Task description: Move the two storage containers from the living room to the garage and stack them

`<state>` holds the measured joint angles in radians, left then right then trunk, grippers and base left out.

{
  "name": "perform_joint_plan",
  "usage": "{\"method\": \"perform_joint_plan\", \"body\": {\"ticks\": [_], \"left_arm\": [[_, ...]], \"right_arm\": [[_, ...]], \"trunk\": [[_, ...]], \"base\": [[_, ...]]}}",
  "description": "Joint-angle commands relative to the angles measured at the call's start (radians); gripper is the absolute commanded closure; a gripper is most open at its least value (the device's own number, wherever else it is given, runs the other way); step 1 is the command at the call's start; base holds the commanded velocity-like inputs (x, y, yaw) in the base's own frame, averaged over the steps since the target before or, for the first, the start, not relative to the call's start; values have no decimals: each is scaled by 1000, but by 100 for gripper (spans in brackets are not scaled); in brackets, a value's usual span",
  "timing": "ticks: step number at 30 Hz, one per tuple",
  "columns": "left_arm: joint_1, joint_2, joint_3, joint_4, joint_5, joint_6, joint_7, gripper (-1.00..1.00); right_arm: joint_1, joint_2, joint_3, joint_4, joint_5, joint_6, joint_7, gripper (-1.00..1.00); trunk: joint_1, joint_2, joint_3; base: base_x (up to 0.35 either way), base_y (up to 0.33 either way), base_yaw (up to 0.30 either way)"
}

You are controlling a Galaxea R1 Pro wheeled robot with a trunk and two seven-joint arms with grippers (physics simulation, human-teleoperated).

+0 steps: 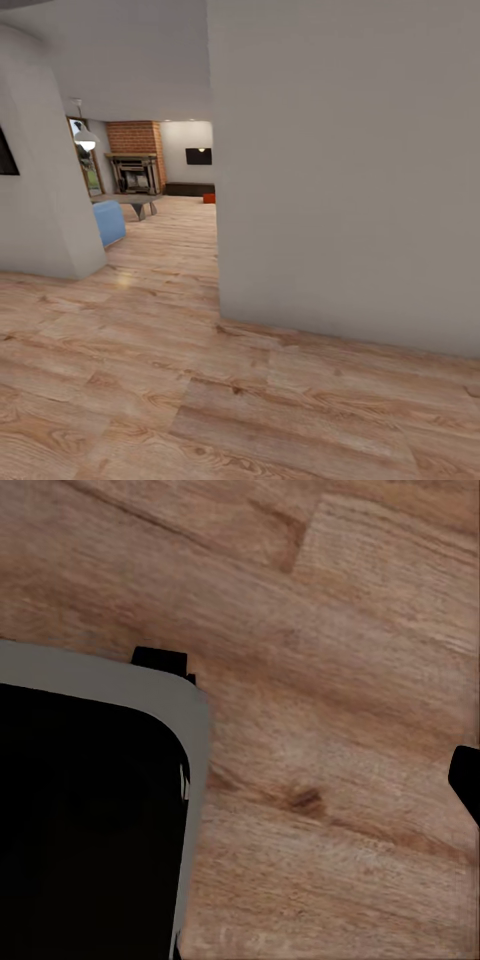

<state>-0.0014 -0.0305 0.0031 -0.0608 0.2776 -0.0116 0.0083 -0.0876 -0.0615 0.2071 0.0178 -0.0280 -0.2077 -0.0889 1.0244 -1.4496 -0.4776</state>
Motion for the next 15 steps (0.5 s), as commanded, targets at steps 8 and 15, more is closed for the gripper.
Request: {"method": "perform_joint_plan", "body": {"ticks": [8,15], "left_arm": [[0,0,0,-1,5,-1,1,-100],[0,0,-1,-1,5,-1,1,-100]], "right_arm": [[-1,0,8,2,-3,-4,-3,-100],[-1,0,9,2,-4,-3,-3,-100]], "trunk": [[1,0,-1],[1,0,-1]], "base": [[322,0,271],[322,0,270]]}}
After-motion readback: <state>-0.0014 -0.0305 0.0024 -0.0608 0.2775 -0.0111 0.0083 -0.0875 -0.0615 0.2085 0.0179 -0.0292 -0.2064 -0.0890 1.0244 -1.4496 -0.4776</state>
